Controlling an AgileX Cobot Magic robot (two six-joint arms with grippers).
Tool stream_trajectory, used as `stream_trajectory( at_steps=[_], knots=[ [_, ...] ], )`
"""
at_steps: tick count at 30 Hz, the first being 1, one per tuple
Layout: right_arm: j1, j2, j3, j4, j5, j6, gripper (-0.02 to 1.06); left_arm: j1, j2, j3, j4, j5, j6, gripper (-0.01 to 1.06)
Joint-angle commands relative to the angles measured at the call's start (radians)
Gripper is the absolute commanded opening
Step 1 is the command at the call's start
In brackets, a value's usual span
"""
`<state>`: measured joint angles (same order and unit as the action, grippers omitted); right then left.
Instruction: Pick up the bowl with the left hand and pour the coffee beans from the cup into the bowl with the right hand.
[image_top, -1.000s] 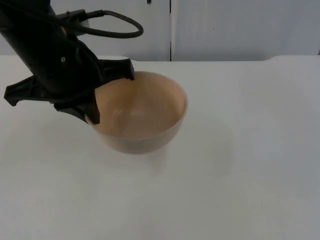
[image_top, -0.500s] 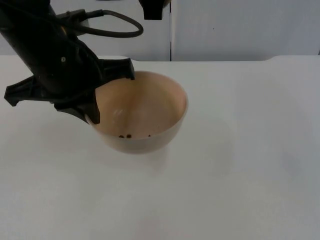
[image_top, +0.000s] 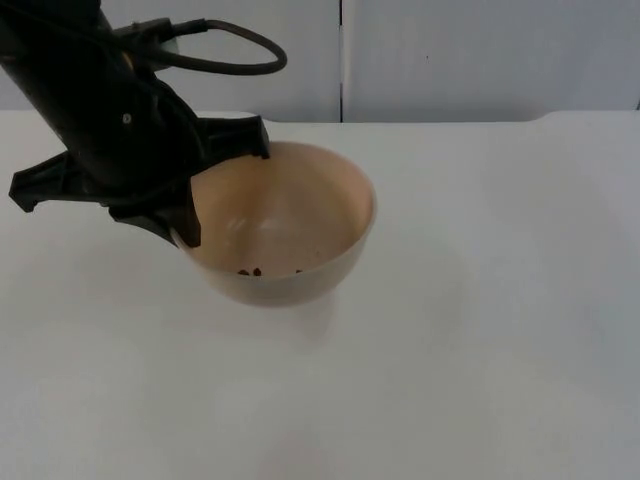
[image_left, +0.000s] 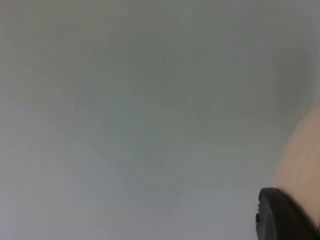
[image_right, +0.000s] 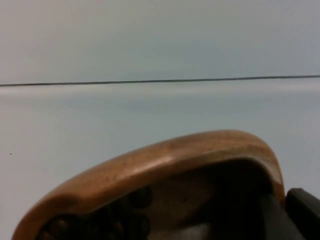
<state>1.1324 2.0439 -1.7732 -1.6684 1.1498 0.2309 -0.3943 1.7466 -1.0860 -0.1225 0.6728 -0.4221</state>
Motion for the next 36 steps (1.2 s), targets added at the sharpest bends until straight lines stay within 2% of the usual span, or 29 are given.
stream_trajectory(
  at_steps=[1, 13, 36],
  knots=[
    [0.009, -0.013, 0.002, -0.032, 0.014, 0.008, 0.0, -0.004, -0.003, -0.004, -0.015, -0.006, -0.006, 0.0],
    [0.019, -0.013, 0.003, -0.076, 0.028, 0.013, 0.0, -0.004, -0.003, -0.004, -0.015, -0.006, -0.006, 0.0],
    [0.027, -0.013, 0.003, -0.049, 0.038, 0.019, 0.0, -0.004, -0.003, -0.004, -0.015, -0.013, -0.006, 0.0]
  ],
)
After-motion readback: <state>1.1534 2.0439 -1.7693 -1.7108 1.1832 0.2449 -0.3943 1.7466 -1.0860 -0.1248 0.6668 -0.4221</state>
